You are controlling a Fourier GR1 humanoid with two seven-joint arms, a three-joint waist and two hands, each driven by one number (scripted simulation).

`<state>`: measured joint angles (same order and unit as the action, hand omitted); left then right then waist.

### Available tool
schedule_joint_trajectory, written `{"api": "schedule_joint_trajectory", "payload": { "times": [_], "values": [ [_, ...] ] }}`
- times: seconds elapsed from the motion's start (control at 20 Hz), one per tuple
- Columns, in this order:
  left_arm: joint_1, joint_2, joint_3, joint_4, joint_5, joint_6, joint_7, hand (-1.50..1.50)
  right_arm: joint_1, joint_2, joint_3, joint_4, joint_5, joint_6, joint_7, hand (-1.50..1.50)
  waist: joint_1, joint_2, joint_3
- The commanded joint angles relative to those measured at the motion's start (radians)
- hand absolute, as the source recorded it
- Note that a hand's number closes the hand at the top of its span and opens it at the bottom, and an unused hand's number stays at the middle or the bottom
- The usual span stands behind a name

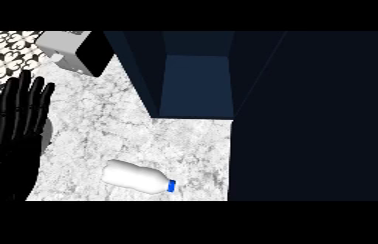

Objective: Pick up the bottled water, place it into the cabinet and close the cabinet

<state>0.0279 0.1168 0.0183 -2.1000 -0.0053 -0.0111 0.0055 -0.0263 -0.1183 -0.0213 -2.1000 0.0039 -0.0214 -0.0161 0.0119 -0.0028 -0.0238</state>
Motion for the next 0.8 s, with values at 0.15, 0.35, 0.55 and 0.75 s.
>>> {"api": "schedule_joint_trajectory", "payload": {
  "times": [0.15, 0.35, 0.55, 0.75],
  "values": [
    [0.063, 0.190, -0.155, -0.031, -0.485, -0.029, -0.206, -1.50, 0.055, -0.019, 0.023, -0.002, 0.011, 0.028, 0.037, -1.50, -0.021, -0.016, 0.037],
    [0.104, 0.239, -0.214, -0.012, -0.688, 0.018, -0.226, -1.50, 0.096, 0.010, 0.072, 0.011, -0.062, 0.066, 0.079, -1.50, -0.004, -0.019, 0.039],
    [0.178, 0.231, -0.316, 0.029, -0.887, 0.112, -0.264, -1.50, 0.136, 0.016, 0.098, -0.010, -0.089, 0.085, 0.096, -1.50, -0.004, -0.029, 0.029],
    [0.258, 0.187, -0.428, 0.112, -1.062, 0.230, -0.283, -1.50, 0.175, 0.023, 0.116, -0.042, -0.112, 0.094, 0.112, -1.50, -0.009, -0.033, 0.023]
  ]
}}
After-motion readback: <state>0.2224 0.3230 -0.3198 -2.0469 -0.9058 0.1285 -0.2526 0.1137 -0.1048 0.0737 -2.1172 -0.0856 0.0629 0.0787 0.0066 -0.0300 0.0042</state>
